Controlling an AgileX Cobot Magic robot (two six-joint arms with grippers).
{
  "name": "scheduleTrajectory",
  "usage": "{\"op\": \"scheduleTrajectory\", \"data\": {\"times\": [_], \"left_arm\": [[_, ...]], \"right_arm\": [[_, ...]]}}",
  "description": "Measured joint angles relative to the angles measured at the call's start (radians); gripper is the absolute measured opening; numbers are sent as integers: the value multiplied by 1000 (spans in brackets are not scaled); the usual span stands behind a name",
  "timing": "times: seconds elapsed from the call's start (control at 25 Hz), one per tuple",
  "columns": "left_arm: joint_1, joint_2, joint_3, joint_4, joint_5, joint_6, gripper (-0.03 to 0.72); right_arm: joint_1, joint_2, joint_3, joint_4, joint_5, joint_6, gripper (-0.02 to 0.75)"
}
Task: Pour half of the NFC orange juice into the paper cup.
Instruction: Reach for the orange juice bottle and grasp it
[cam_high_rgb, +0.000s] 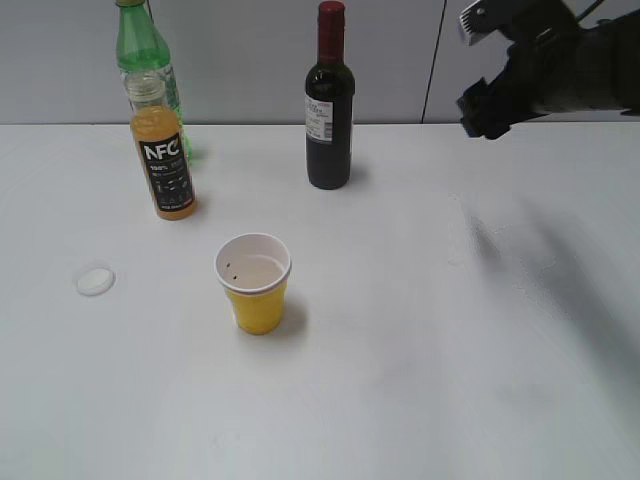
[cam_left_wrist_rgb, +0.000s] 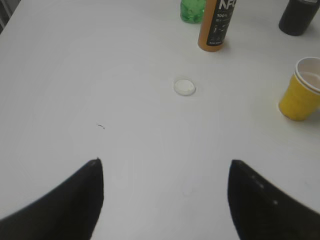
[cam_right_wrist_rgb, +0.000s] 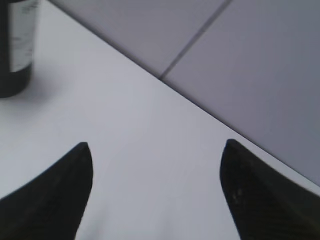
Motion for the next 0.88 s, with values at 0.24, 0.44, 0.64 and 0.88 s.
{"op": "scheduleTrajectory", "data": {"times": [0.24,0.44,0.64,0.88], "left_arm": [[0,0,0,0,0,0,590],[0,0,0,0,0,0,590],[0,0,0,0,0,0,590],[0,0,0,0,0,0,590]], "right_arm": [[-18,-22,-79,646,397,-524,591],[-126,-6,-249,1166,614,-867,591],[-200,-6,-410,1457,839,-1090,591],[-207,-13,-509,1523,1125,-1208,591]]}}
